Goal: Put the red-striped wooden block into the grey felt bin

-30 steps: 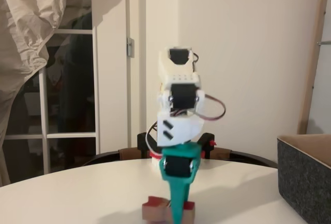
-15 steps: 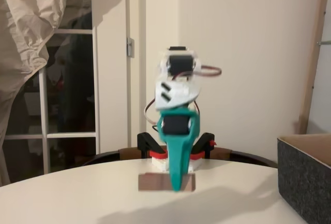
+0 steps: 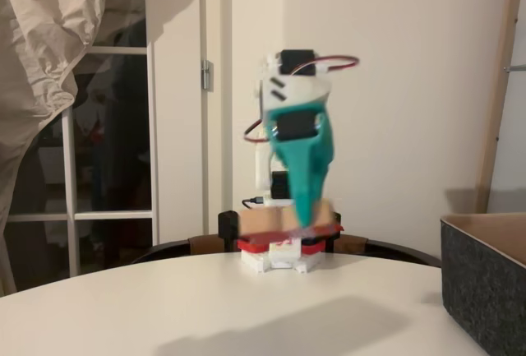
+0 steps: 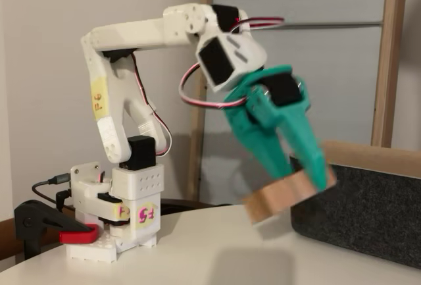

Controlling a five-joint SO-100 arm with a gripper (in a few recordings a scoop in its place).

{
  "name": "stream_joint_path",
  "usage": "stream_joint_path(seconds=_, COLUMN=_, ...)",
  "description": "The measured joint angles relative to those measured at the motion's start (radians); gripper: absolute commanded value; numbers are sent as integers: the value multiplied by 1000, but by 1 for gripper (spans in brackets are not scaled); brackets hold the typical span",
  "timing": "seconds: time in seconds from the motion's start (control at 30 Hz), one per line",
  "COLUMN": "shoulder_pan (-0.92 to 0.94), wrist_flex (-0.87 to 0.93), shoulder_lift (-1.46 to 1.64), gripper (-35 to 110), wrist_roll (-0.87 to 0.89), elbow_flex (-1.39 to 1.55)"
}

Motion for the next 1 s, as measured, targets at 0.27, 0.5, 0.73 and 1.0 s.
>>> stream_joint_path(seconds=0.27, shoulder_pan=-98, wrist_flex=0, shoulder_lift=11, gripper=2, wrist_roll=-87, elbow_flex=-115)
stream_joint_path(seconds=0.5, shoulder_pan=-202, wrist_flex=0, shoulder_lift=11, gripper=2, wrist_roll=-143, elbow_flex=-201)
stream_joint_path(seconds=0.73, shoulder_pan=-342, wrist_flex=0, shoulder_lift=12, gripper=2, wrist_roll=-227, elbow_flex=-255)
stream_joint_path(seconds=1.0, shoulder_pan=-508, wrist_flex=0, shoulder_lift=-15, gripper=1, wrist_roll=-316, elbow_flex=-314)
